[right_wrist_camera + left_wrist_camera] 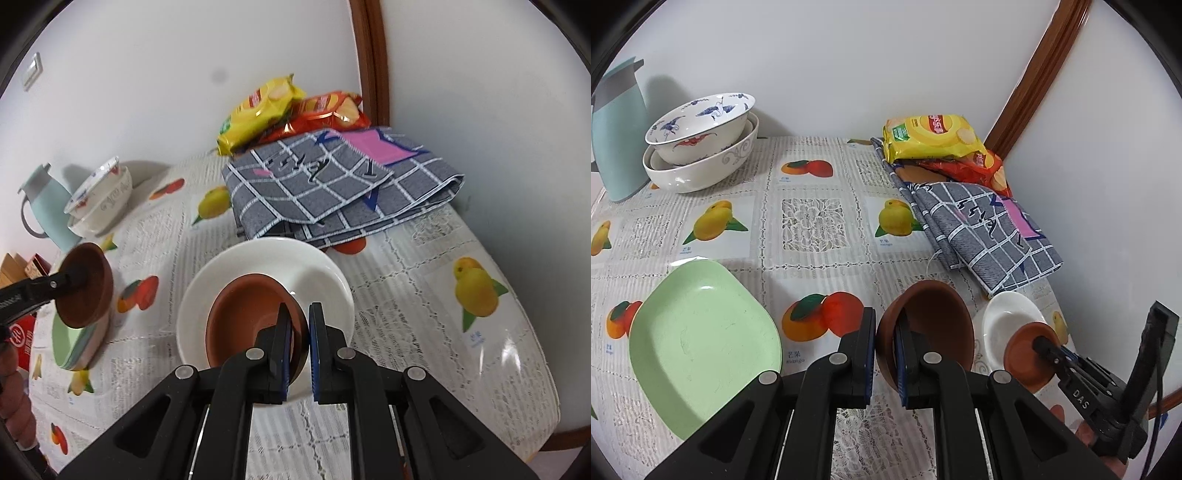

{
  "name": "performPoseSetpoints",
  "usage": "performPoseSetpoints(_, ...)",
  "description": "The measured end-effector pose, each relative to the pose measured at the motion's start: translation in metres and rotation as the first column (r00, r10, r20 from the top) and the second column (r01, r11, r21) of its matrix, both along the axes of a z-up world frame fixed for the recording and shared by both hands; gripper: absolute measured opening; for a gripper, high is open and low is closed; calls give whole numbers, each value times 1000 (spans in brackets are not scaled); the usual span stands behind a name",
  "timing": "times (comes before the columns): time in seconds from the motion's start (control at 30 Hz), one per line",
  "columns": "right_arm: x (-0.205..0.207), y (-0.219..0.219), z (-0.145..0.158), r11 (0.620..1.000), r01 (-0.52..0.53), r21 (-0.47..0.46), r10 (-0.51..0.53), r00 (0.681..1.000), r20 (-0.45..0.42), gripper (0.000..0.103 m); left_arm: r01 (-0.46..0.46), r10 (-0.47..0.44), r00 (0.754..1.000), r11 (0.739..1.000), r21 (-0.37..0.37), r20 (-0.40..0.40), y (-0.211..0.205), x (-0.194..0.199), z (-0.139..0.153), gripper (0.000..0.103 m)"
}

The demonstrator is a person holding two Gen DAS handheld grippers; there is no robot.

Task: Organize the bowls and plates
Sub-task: 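Lower the brown bowl into the white bowl and open the right gripper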

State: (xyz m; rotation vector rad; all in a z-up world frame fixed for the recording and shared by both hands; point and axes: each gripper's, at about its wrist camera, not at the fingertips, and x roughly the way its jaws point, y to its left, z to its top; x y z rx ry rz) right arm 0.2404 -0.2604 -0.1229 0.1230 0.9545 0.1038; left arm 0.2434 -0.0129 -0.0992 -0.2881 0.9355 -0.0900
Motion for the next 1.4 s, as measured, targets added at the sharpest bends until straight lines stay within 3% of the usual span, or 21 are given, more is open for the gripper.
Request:
performPoseSetpoints(0.57,31,15,-26,996,-32,-82,26,997,-72,9,20,-21,1000,1000,-16,-24,0,8,-14,10)
performPoseSetpoints(0.77,37,26,-32,982,-76,-174,56,992,-114,9,17,-18,999,1000,-23,-28,0,9,-15,10)
performPoseSetpoints(1.1,41,44,-41,938,-139,-319,86,981,-177,21,3,-4,999,1000,-19,-35,9,8,-17,10)
performPoseSetpoints(1.3,37,46,-39,938,-145,-315,94,981,-172,29,-2,1,999,1000,-20,-35,13,5,-16,10)
performPoseSetpoints(1.4,35,45,-35,948,-138,-287,94,982,-162,37,-1,1,999,1000,-15,-35,13,2,-14,10)
